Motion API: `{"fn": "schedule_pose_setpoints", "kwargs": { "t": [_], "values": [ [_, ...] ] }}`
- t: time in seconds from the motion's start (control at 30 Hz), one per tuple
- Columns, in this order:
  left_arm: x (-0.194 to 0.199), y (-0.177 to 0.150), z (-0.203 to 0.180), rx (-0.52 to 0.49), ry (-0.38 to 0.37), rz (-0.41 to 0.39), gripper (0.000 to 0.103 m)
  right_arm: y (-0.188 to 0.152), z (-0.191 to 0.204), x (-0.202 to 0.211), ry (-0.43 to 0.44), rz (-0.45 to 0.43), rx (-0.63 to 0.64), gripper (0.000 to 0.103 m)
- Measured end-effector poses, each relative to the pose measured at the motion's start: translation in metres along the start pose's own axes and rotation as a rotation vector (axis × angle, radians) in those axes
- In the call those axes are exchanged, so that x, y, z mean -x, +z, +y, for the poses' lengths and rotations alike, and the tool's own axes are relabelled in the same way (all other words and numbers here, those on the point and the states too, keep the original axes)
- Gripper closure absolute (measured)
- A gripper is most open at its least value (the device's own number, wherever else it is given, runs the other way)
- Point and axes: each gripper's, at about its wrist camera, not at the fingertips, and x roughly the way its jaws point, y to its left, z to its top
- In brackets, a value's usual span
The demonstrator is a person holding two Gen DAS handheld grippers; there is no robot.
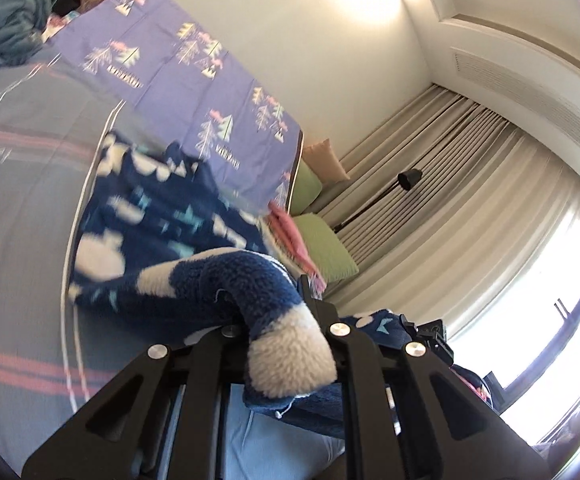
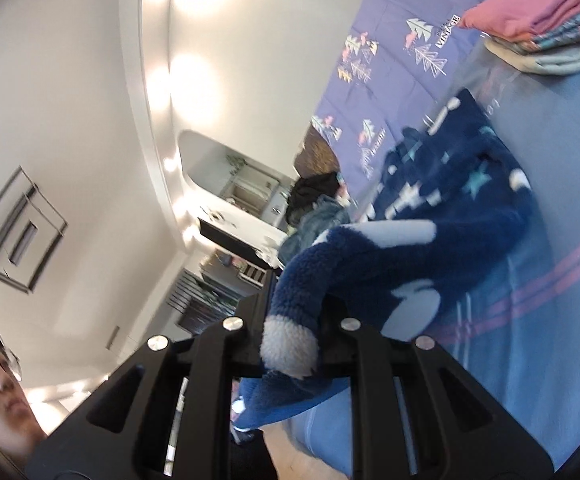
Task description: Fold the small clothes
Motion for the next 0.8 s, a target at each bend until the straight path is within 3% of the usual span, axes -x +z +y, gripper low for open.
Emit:
{"fn": "schedule_pose_setpoints", "kwargs": {
  "t": [0.37, 0.53, 0.63, 0.7, 0.8],
  "values": [
    [-0.060, 0.108, 0.013, 0.081, 0.039, -0.102, 0.091, 0.098, -0.021, -0.050, 0.099, -0.108, -0.209, 0.088],
    [-0.098, 0.157, 0.021, 0.101, 0.066, -0.156, 0.091, 0.157, -0.039, -0.086, 0.073, -0.190, -0.289, 0.088],
    [-0.131, 0.183, 0.037, 0.106, 0.124, -0.161, 0.091, 0.191, -0.063, -0.115, 0.035, -0.220, -0.355, 0.088],
    [-0.158, 0.199, 0.057, 0.126, 0.179, -0.150, 0.091, 0.212, -0.082, -0.135, -0.009, -0.239, -0.384, 0.087],
    [-0.193, 0.217, 0.094, 0.176, 0.200, -0.151, 0.091, 0.234, -0.119, -0.166, -0.054, -0.250, -0.429, 0.085]
  ]
}}
